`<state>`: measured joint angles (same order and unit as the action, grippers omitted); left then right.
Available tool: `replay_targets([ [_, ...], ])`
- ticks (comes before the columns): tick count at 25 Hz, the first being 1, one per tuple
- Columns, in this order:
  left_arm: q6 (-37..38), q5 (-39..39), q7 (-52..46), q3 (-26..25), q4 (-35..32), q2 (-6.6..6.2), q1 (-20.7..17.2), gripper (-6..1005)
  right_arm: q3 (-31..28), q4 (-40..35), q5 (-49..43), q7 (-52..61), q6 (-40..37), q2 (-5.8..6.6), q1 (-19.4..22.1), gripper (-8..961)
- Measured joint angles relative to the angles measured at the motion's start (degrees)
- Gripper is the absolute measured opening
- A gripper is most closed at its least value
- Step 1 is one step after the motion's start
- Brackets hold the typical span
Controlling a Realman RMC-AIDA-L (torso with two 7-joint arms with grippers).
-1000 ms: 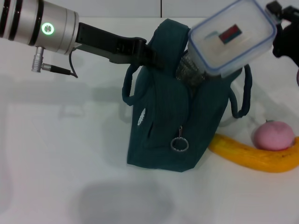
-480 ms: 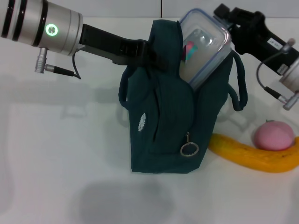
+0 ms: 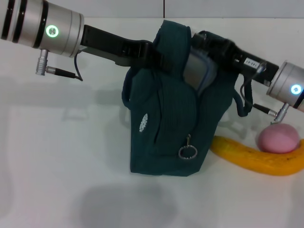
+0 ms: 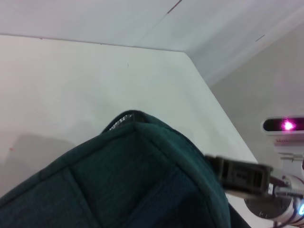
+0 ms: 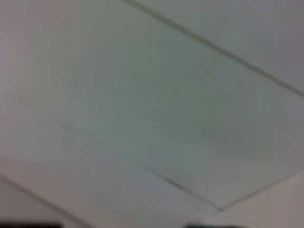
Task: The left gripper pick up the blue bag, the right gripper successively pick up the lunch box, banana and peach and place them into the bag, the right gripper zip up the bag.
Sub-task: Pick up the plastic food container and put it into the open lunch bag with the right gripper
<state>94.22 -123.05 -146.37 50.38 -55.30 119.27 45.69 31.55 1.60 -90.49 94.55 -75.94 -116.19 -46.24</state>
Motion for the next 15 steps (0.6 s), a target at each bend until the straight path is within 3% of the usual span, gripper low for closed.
replay_targets([
  [4, -0.1, -0.2, 0.3, 0.0, 0.0, -0.01, 0.0, 55, 6.8, -3.5, 0.0, -0.1, -0.5, 0.00, 0.4, 228],
  [15, -0.1, -0.1, 0.4, 0.0, 0.0, -0.41, -0.3, 55, 14.1, -11.4, 0.3, -6.2, -0.7, 0.08, 2.7, 249],
])
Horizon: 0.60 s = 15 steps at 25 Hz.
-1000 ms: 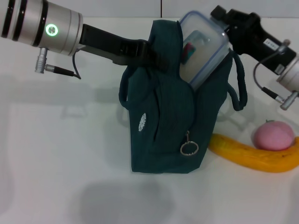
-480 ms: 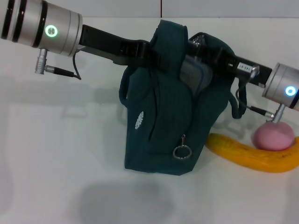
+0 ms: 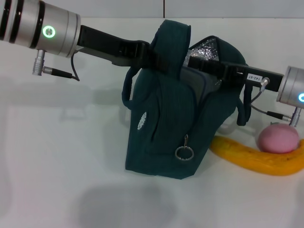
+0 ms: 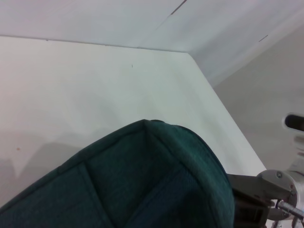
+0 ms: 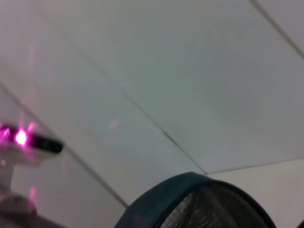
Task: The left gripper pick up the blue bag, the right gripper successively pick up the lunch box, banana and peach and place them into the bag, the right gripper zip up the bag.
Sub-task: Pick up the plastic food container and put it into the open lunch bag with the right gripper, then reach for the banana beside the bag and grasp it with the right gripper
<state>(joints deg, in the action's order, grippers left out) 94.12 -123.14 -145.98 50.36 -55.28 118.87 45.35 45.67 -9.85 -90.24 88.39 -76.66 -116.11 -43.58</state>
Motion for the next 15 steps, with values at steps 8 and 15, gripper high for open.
replay_targets([
  [8, -0.1, 0.0, 0.9, -0.3, 0.0, -0.17, -0.1, 55, 3.2, -7.9, 0.3, -0.7, -2.3, 0.51, 1.0, 429],
  [15, -0.1, 0.0, 1.5, -0.5, 0.0, -0.25, -0.2, 55, 7.8, -22.6, -0.4, 8.2, -2.7, 1.46, 6.4, 709],
])
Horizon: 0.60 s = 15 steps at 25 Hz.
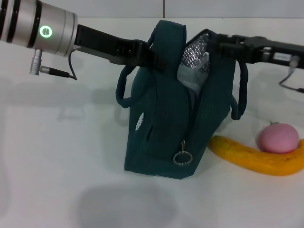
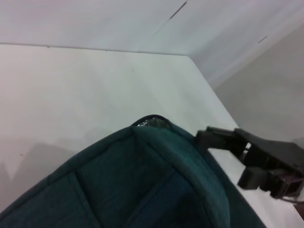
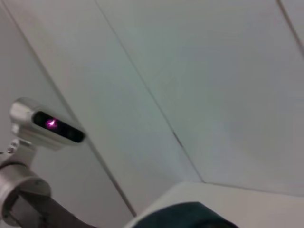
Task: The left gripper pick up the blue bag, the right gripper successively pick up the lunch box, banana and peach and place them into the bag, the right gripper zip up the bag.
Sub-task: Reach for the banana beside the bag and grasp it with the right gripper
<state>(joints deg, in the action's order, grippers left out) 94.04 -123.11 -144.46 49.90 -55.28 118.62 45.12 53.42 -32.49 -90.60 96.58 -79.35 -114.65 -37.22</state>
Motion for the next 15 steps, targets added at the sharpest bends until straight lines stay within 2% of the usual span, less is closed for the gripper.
replay_targets([
  [3, 0.0, 0.0, 0.1, -0.1, 0.0, -0.16, -0.4, 55, 0.7, -4.2, -0.1, 2.4, -0.3, 0.36, 1.9, 740],
  [4, 0.0, 0.0, 0.1, -0.1, 0.0, -0.23, -0.6, 55, 0.7, -11.6, -0.6, 4.2, -1.6, 0.51, 5.4, 751],
  [6, -0.1, 0.1, 0.1, -0.2, 0.0, -0.39, -0.9, 55, 0.6, -15.9, -0.8, 4.7, -2.5, 0.35, 7.6, 751],
  [7, -0.1, 0.1, 0.1, -0.2, 0.0, -0.43, -1.1, 55, 0.6, -21.1, -1.1, 5.1, -3.5, 0.12, 10.0, 751],
  [10, -0.9, 0.1, 0.1, -0.2, 0.0, -0.50, -1.4, 55, 0.6, -33.6, -5.2, 7.9, -7.1, -0.32, 13.6, 752],
  [12, -1.3, 0.1, 0.0, -0.3, 0.0, -0.50, -1.7, 55, 0.4, -42.4, -11.0, 12.6, -11.4, -0.52, 14.4, 752],
  [15, -1.6, 0.1, -0.1, -0.4, 0.0, -0.48, -2.0, 55, 1.1, -49.7, -19.1, 18.9, -17.6, -0.55, 13.4, 752],
])
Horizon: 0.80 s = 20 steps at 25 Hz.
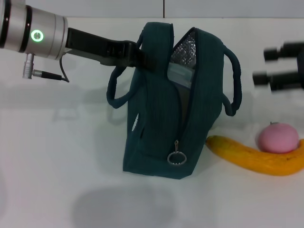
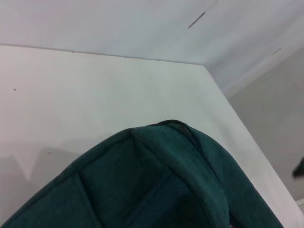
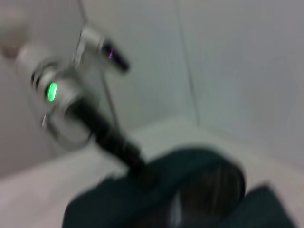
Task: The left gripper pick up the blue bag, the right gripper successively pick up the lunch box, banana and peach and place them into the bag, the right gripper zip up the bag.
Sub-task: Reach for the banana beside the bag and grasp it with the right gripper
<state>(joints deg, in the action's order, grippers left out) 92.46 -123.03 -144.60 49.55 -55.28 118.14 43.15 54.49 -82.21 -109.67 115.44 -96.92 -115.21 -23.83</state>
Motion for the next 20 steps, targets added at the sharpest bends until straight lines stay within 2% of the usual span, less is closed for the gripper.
replay_targets([
  [5, -0.7, 0.0, -0.2, -0.5, 0.0, 0.12, 0.0, 55, 7.1, -8.6, -14.9, 7.2, -4.9, -0.12, -1.9, 746],
  [9, -0.8, 0.0, -0.2, -1.9, 0.0, 0.13, -0.1, 55, 12.0, -9.9, -21.9, 11.9, -5.2, -0.12, -3.1, 741],
  [13, -1.0, 0.0, -0.2, -2.7, 0.0, -0.02, 0.2, 55, 13.8, -7.6, -23.8, 13.4, -4.9, -0.11, -4.2, 737],
  [20, -1.5, 0.0, 0.0, -2.7, 0.0, -0.20, 0.5, 55, 16.5, 3.9, -25.0, 13.0, 0.2, -0.17, -8.6, 730],
])
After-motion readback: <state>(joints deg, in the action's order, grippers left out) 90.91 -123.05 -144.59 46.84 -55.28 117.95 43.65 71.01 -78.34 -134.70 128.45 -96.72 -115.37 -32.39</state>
